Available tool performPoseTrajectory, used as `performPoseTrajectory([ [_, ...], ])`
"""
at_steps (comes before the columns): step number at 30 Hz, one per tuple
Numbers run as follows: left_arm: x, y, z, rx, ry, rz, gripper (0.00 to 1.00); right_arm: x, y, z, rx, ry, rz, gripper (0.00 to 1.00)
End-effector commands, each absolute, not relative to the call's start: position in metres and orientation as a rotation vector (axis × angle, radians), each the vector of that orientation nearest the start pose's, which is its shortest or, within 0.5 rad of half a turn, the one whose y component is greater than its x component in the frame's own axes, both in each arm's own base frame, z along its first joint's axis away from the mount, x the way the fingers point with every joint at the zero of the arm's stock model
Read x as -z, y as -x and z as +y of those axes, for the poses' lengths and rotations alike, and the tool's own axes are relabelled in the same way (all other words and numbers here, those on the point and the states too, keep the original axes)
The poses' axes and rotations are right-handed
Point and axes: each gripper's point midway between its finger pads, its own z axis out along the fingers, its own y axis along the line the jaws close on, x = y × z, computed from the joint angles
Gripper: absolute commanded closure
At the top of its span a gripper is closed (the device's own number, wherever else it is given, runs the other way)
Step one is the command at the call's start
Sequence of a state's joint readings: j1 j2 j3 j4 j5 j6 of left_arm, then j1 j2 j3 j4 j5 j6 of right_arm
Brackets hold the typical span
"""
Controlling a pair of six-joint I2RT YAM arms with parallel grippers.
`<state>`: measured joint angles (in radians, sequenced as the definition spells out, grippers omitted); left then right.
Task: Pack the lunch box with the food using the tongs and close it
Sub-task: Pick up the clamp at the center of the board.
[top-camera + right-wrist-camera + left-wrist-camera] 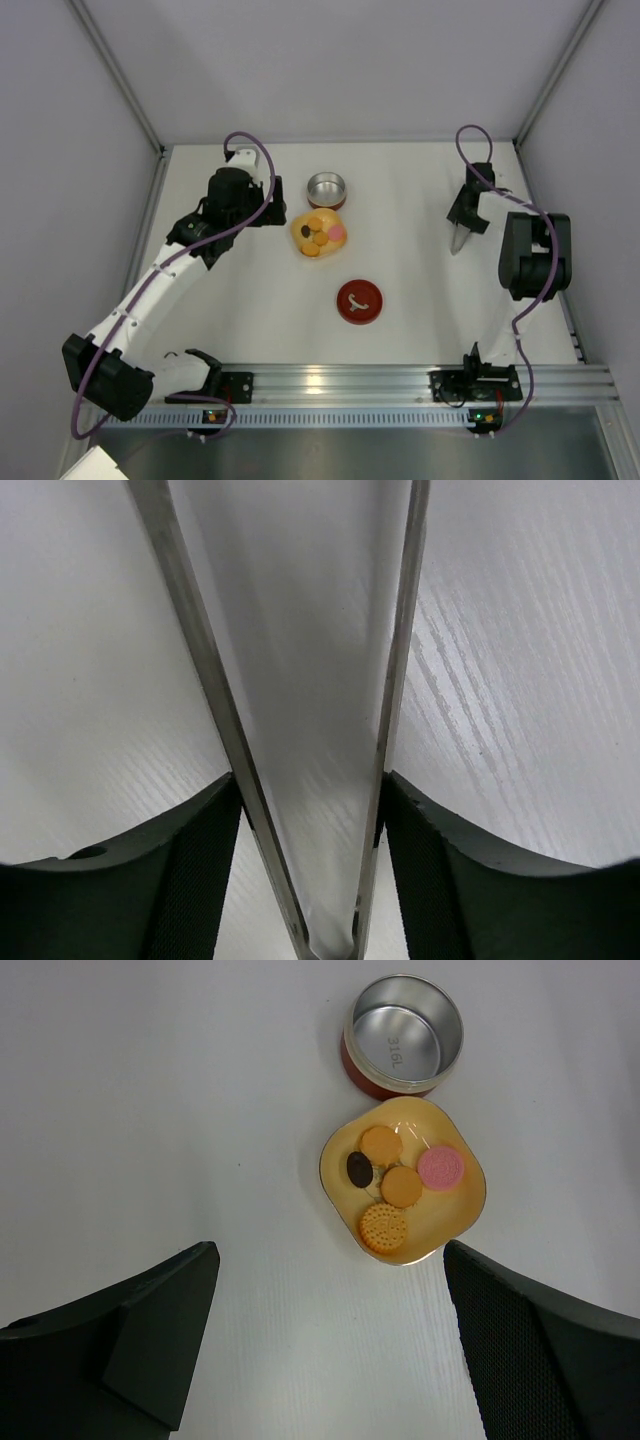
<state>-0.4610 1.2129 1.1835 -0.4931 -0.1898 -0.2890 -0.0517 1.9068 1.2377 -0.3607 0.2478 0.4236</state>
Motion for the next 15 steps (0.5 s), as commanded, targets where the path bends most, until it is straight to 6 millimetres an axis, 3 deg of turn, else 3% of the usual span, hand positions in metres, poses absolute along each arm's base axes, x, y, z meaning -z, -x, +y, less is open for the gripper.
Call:
performPoseTrajectory([
  [1,-0.260,-0.339,-0.146,0.278,-0.070,2.074,0.01,-0.040,-0.453,-0.048,0.125,-0.674,2.405,0.44],
  [2,-0.262,-0.338,-0.146,0.279,-0.071,2.070,0.01,-0.041,-0.452,-0.048,0.125,-0.676,2.406,0.51],
  [5,-0.264,-0.337,-0.146,0.281,-0.073,2.063,0.01,-0.055,-0.454,-0.048,0.122,-0.668,2.383,0.54],
  [15,-0.268,-0.334,-0.147,0.303,-0.074,2.055,0.01,-0.134,-0.445,-0.027,0.058,-0.551,2.294,0.56],
])
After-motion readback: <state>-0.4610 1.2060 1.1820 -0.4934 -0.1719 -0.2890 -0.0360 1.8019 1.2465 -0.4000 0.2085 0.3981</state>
